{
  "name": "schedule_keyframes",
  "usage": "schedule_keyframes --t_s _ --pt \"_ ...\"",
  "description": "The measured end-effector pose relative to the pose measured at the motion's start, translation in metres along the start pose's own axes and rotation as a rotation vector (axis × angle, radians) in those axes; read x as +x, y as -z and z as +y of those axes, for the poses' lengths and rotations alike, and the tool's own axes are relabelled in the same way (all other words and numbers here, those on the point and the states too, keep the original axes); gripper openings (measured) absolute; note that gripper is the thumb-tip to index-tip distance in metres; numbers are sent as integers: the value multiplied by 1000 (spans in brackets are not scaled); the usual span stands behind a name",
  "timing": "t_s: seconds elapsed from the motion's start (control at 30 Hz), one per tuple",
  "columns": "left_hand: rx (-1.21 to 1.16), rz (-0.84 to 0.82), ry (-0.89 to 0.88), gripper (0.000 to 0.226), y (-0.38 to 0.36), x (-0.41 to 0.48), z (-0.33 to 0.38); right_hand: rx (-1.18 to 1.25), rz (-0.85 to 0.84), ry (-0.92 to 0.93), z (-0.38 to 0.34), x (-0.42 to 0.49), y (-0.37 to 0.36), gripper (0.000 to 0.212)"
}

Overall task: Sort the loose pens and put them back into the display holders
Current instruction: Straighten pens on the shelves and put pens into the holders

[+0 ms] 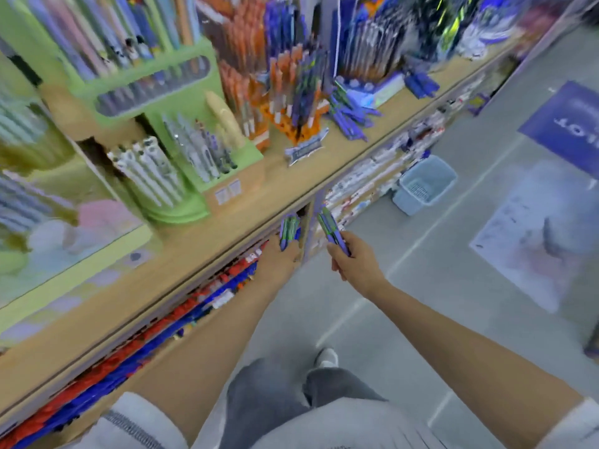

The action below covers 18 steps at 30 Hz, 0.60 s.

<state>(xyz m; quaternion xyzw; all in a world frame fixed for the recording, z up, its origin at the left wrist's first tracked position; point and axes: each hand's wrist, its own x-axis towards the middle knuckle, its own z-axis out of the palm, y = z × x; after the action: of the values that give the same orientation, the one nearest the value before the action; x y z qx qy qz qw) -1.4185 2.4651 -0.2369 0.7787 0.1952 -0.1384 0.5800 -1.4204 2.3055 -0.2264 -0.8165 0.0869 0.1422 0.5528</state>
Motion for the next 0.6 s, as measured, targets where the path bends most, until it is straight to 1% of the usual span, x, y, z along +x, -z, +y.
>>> schedule_keyframes --t_s 0.03,0.1,0.17,0.27,0.33,0.4,0.5,0.6 --pt "16 -13 -12 19 -16 9 13 11 16 -6 2 11 18 10" --pt "57 -29 -41 24 -45 30 34 20 55 -13 6 33 49 10" --pt "91 -41 -42 20 -71 56 55 23 83 -10 10 58 75 13" --pt "92 -73 -65 21 -99 98 85 27 105 -14 8 101 104 20" --pt "70 -79 -73 17 -115 130 106 60 104 -10 6 135 122 23" --pt "47 -60 -65 12 -126 159 122 51 84 -8 1 169 136 25" --pt "1 -11 -44 11 -142 207 142 62 51 5 -9 224 154 26" --pt "-26 35 -71 12 -151 239 163 51 24 41 -21 271 166 24"
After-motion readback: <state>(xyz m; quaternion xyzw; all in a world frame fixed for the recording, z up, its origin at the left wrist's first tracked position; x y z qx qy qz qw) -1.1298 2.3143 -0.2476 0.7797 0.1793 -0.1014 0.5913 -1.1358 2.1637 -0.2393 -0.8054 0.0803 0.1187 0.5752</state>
